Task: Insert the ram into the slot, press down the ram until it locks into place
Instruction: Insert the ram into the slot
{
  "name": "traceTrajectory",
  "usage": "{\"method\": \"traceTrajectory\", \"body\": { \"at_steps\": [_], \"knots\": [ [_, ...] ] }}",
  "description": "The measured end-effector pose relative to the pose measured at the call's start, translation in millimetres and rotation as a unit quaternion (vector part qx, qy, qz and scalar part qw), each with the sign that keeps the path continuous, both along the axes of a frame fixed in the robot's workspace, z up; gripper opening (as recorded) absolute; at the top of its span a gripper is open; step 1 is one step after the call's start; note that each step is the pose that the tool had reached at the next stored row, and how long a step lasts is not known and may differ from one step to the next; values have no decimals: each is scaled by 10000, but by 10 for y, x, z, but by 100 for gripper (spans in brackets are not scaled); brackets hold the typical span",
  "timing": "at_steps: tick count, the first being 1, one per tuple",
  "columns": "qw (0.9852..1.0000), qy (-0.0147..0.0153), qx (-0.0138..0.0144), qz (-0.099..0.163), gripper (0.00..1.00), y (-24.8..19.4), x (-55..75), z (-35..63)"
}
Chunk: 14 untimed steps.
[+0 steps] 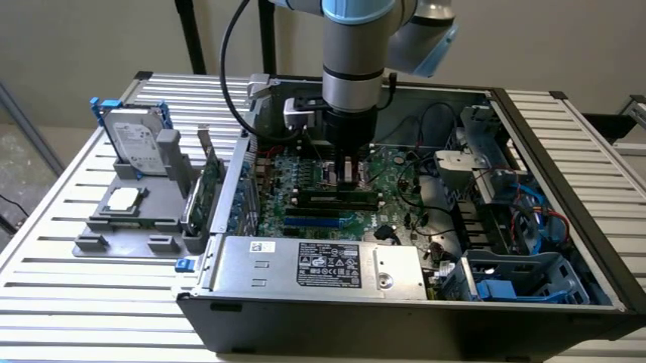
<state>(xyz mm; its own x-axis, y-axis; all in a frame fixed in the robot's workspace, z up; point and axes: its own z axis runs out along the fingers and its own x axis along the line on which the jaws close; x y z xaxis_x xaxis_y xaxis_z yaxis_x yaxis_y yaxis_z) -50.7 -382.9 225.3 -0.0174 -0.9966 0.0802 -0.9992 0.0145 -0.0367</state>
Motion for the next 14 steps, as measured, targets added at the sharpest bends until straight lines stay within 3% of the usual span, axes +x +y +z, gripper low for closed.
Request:
{"method": "traceTrajectory", "body": {
  "at_steps": [14],
  "knots": [
    [10000,-6,0,-3,15,0,-2,-44]
  ]
}}
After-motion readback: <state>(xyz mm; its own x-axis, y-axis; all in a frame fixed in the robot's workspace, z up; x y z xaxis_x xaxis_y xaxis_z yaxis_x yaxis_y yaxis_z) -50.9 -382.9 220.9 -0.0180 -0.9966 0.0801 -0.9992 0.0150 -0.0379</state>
